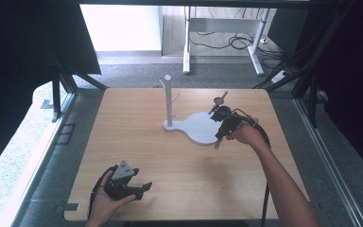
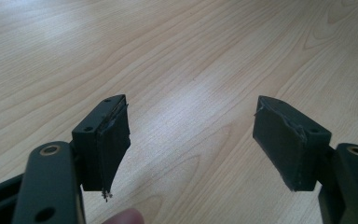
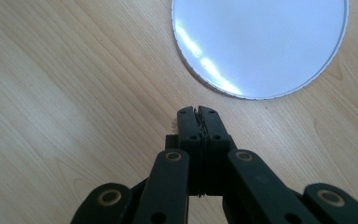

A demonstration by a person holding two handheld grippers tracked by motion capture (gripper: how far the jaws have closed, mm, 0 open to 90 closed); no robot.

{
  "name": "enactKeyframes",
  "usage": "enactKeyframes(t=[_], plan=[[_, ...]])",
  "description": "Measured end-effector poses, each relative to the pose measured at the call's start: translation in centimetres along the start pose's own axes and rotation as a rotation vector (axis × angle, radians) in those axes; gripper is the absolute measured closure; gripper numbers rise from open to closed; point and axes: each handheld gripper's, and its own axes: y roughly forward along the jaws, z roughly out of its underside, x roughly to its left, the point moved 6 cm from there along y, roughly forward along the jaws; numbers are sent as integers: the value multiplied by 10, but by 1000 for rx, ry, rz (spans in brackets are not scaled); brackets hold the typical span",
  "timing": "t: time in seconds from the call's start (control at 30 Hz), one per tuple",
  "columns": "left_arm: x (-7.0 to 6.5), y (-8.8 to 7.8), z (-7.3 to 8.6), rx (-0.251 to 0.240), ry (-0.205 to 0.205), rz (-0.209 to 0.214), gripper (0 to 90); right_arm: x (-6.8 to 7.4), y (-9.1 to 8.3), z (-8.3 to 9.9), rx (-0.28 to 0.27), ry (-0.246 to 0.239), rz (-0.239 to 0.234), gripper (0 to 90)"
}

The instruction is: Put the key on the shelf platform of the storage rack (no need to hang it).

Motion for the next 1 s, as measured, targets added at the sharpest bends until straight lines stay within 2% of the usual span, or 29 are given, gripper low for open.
enactKeyframes(t=[0.67,0.8,1.0], plan=[[1,-1,0,-5,-5,3,273,-16,10,-22,19,28,-13,898],[1,-1,0,-5,-5,3,273,-19,13,-29,19,12,-13,898],[1,-1,0,-9,-9,2,273,-22,18,-39,13,16,-10,898]])
